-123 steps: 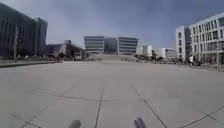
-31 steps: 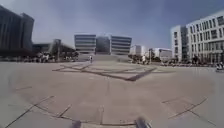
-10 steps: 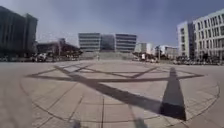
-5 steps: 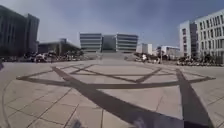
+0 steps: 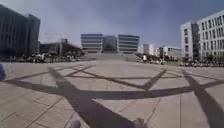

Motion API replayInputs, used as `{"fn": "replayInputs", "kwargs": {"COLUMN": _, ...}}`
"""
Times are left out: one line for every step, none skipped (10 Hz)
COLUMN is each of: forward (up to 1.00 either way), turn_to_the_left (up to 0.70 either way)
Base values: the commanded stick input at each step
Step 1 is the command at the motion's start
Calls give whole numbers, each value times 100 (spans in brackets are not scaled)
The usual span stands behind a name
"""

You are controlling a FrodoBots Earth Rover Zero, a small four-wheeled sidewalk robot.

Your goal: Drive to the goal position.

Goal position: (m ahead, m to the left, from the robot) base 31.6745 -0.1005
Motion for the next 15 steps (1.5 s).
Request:
{"fn": "replayInputs", "kwargs": {"forward": 100, "turn_to_the_left": 0}}
{"fn": "replayInputs", "kwargs": {"forward": 100, "turn_to_the_left": 0}}
{"fn": "replayInputs", "kwargs": {"forward": 100, "turn_to_the_left": 0}}
{"fn": "replayInputs", "kwargs": {"forward": 100, "turn_to_the_left": 0}}
{"fn": "replayInputs", "kwargs": {"forward": 100, "turn_to_the_left": 0}}
{"fn": "replayInputs", "kwargs": {"forward": 100, "turn_to_the_left": 0}}
{"fn": "replayInputs", "kwargs": {"forward": 100, "turn_to_the_left": -4}}
{"fn": "replayInputs", "kwargs": {"forward": 100, "turn_to_the_left": -12}}
{"fn": "replayInputs", "kwargs": {"forward": 100, "turn_to_the_left": -20}}
{"fn": "replayInputs", "kwargs": {"forward": 100, "turn_to_the_left": -28}}
{"fn": "replayInputs", "kwargs": {"forward": 100, "turn_to_the_left": -36}}
{"fn": "replayInputs", "kwargs": {"forward": 100, "turn_to_the_left": -40}}
{"fn": "replayInputs", "kwargs": {"forward": 100, "turn_to_the_left": -40}}
{"fn": "replayInputs", "kwargs": {"forward": 100, "turn_to_the_left": -40}}
{"fn": "replayInputs", "kwargs": {"forward": 100, "turn_to_the_left": -40}}
